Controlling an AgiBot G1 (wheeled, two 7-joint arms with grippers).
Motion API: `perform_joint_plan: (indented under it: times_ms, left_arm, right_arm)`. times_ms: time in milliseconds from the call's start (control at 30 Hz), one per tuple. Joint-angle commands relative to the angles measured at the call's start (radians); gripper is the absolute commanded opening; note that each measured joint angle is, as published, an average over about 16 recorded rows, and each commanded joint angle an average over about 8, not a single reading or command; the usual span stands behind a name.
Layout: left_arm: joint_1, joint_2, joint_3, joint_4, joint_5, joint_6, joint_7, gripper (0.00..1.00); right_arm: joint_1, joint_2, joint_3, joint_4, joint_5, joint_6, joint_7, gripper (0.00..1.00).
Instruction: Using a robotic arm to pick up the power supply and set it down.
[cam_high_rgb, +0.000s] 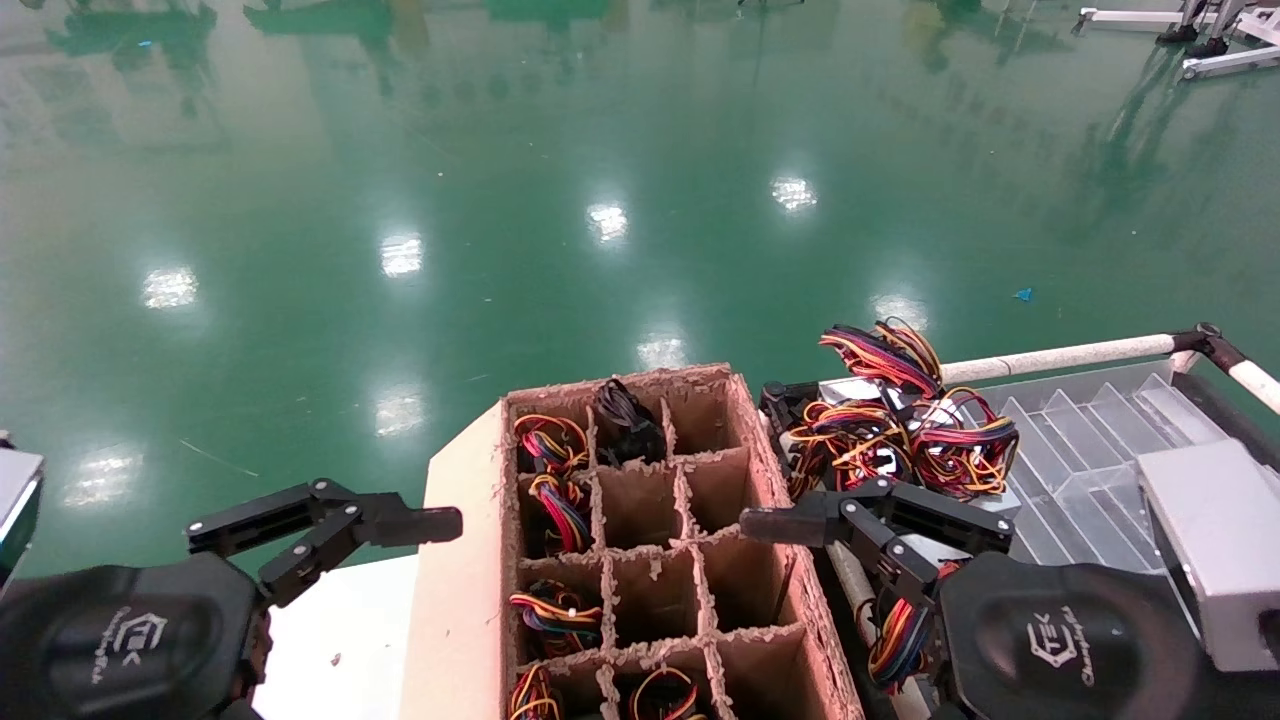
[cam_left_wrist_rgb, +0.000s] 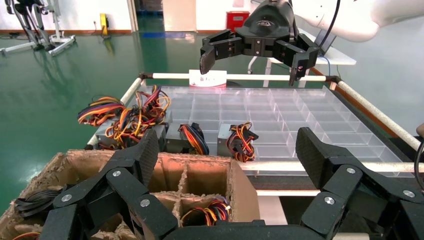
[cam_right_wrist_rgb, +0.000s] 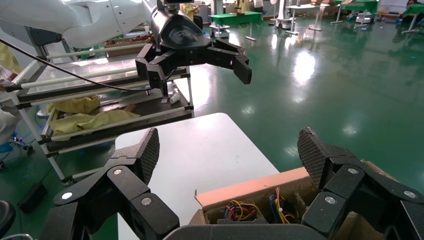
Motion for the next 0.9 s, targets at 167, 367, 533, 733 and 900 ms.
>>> perform_joint_plan:
  times_ms: [167,367,533,733,900]
  left_arm:
    - [0.0,0.0,0.0,0.0,0.0,0.0,0.0,1.0]
    - [0.0,0.0,0.0,0.0,0.0,0.0,0.0,1.0]
    - [0.0,0.0,0.0,0.0,0.0,0.0,0.0,1.0]
    - [0.0,0.0,0.0,0.0,0.0,0.0,0.0,1.0]
    - [0.0,0.0,0.0,0.0,0.0,0.0,0.0,0.99]
  right_arm:
    - [0.0,0.0,0.0,0.0,0.0,0.0,0.0,1.0]
    - [0.0,0.0,0.0,0.0,0.0,0.0,0.0,1.0]
    - [0.0,0.0,0.0,0.0,0.0,0.0,0.0,1.0]
    - [0.0,0.0,0.0,0.0,0.0,0.0,0.0,1.0]
    - [0.0,0.0,0.0,0.0,0.0,0.0,0.0,1.0]
